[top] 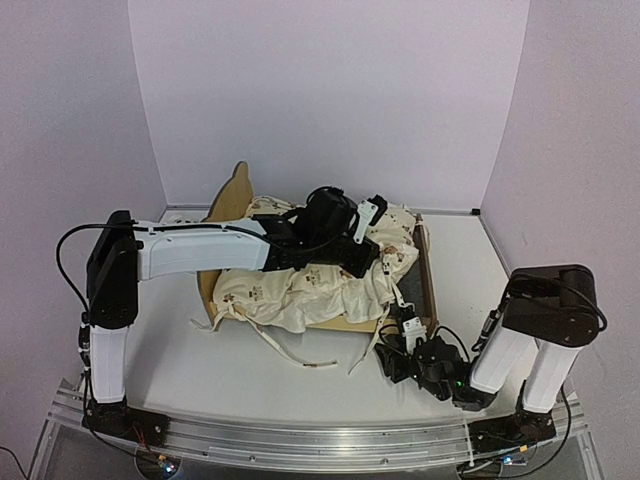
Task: Set up the pet bed
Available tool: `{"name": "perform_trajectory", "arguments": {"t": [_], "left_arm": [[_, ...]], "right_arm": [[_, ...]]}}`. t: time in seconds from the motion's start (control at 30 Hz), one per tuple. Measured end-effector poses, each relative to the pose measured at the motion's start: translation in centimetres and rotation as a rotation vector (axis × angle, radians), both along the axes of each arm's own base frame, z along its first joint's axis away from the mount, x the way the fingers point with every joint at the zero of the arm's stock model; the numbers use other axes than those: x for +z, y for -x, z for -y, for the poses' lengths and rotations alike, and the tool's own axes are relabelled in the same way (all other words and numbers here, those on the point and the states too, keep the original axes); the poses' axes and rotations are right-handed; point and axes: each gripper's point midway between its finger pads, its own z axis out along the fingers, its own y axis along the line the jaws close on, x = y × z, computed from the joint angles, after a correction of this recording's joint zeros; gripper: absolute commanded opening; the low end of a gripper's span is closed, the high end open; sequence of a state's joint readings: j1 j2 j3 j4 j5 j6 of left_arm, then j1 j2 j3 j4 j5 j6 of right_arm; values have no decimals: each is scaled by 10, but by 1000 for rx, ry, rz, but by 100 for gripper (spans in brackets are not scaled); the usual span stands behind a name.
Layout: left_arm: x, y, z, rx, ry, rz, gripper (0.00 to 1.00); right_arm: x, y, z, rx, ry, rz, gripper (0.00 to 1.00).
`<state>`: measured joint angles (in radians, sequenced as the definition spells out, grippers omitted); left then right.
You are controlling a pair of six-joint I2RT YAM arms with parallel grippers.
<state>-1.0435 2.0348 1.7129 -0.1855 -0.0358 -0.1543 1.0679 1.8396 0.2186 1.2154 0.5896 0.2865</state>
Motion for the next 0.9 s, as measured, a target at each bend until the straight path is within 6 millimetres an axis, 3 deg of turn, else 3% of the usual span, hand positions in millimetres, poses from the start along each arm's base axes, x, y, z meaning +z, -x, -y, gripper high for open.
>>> {"name": "perform_trajectory", "arguments": {"t": [0.4, 0.9], "left_arm": [[0, -1, 0, 4, -3, 5, 0], [0, -4, -2, 4, -15, 22, 0]], "right_arm": [[-14, -28, 10, -197, 60, 65, 44], [-10, -33, -19, -148, -40, 42, 48]]}}
